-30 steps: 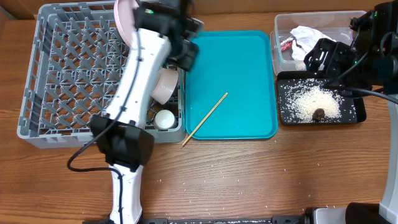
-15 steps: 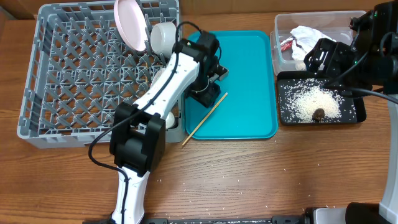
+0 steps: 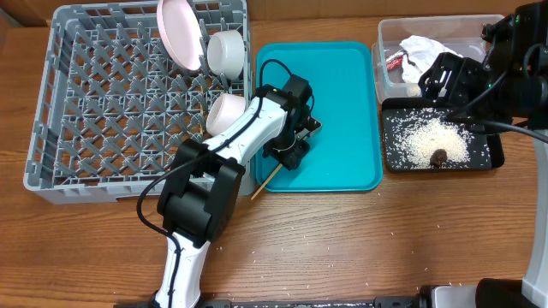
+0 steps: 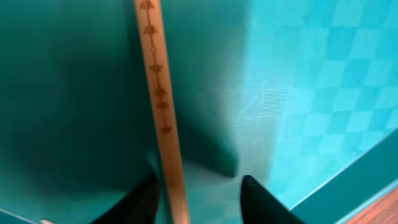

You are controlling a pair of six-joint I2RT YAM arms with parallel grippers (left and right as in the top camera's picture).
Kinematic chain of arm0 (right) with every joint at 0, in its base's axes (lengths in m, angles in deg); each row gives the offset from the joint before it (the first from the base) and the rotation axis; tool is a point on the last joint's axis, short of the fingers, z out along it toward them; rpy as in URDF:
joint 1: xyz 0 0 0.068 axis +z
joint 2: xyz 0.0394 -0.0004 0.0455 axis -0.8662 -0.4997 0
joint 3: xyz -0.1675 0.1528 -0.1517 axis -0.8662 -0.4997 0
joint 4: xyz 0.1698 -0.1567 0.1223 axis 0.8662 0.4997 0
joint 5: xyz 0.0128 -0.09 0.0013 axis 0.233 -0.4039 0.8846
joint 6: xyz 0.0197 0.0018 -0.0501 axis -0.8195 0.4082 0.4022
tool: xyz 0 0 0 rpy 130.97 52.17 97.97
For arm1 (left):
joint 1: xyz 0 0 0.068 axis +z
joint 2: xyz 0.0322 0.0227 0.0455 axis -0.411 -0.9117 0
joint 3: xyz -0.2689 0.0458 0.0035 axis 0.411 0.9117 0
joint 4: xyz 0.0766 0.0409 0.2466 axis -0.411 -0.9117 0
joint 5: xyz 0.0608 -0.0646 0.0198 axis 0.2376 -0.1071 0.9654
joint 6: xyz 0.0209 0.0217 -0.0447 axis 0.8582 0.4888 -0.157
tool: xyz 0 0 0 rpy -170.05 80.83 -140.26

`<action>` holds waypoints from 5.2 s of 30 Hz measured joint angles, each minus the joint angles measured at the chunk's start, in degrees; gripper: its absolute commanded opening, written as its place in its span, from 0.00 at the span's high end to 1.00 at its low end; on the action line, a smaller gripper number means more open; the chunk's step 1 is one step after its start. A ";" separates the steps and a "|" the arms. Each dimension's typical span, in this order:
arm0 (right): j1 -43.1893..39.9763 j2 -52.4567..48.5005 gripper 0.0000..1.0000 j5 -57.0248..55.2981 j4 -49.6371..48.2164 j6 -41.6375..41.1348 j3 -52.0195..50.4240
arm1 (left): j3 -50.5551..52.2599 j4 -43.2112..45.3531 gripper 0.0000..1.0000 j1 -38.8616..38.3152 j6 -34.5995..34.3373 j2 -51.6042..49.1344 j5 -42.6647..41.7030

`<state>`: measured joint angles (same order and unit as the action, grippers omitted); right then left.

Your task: Sort waste into correct bins and load items into the dishwasher

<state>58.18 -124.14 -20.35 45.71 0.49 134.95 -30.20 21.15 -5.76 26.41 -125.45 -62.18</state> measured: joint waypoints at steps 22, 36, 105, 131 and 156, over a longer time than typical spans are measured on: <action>0.00 0.00 0.00 0.02 0.02 -0.02 0.00 | -32.46 -17.77 0.96 3.74 -11.08 4.81 13.20; 0.00 0.00 0.00 0.00 0.00 -0.04 0.02 | -23.89 -10.71 0.96 25.66 -26.27 9.05 21.79; 0.00 0.00 0.00 0.00 0.02 -0.02 -0.04 | 63.65 47.19 0.00 10.82 -22.80 93.33 15.45; 0.00 0.00 0.00 0.02 0.00 -0.02 -0.04 | 65.70 41.24 0.00 10.82 -13.99 92.04 4.15; 0.00 0.00 0.00 0.00 0.02 -0.02 -0.04 | 89.00 52.98 0.00 27.56 -12.00 124.74 5.25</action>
<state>58.18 -124.14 -20.35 45.73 0.47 134.90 58.80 74.13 21.81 14.41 -0.71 -56.93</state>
